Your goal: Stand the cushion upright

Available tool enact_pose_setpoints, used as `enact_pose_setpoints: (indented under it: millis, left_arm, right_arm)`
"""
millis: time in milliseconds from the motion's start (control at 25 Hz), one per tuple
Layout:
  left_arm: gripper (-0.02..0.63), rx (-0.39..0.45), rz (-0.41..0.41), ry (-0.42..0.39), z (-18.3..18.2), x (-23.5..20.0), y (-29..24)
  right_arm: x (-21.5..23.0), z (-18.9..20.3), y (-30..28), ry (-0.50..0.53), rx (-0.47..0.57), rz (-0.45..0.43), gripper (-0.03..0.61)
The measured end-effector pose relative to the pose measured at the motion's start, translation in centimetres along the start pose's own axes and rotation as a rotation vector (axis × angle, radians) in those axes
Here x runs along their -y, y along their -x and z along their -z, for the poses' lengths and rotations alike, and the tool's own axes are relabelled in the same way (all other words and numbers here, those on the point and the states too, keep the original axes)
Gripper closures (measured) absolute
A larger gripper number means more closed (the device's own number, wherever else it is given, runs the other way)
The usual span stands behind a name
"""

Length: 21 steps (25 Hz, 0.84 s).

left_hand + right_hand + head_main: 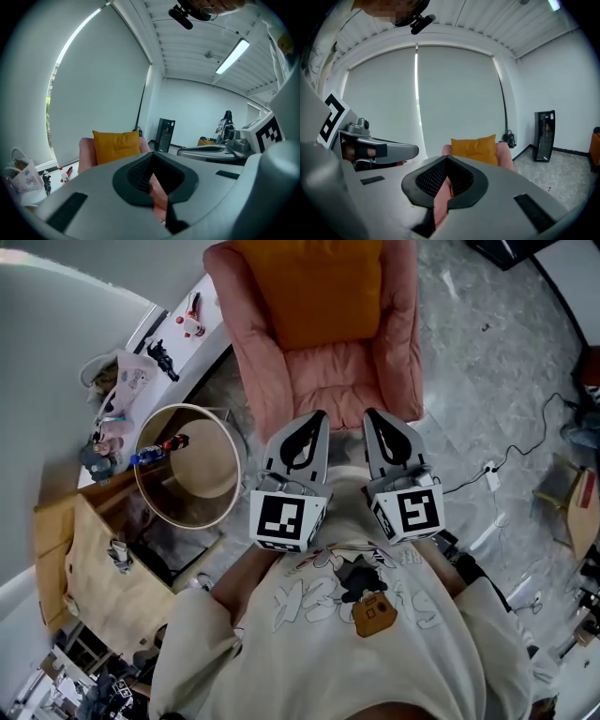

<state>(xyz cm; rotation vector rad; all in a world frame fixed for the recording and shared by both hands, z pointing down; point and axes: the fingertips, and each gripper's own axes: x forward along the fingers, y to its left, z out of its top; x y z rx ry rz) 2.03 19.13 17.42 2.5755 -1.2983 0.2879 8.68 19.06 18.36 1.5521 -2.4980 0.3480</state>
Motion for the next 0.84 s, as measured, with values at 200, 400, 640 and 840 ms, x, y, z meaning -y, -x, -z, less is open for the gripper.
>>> enact_pose_setpoints:
  millis: [200,400,640,840]
  left_arm:
    - [0.607,0.001,0.035,0.008,0.9,-0.3,1.6]
    - [0.609,-0.027,0.044,0.034,1.9,-1.6,2.8]
    - [0.609,-0.036,0.085,0.054,2.3,-1.7,2.6]
    - [0.609,-0.027,0.062,0.049,3.4,-1.9,4.3]
  right_arm:
    - [-1.7,0.8,0.8,-0.011,-0.001,0.033,0.555]
    - [-2.7,1.5,0.5,-0.040,-0.010,0.066,0.555]
    - [-3.3,2.5,0.5,-0.095,-0.029,0.088,0.556]
    - [-7.7,2.6,0.1,0.054,-0.043,-0.029,0.555]
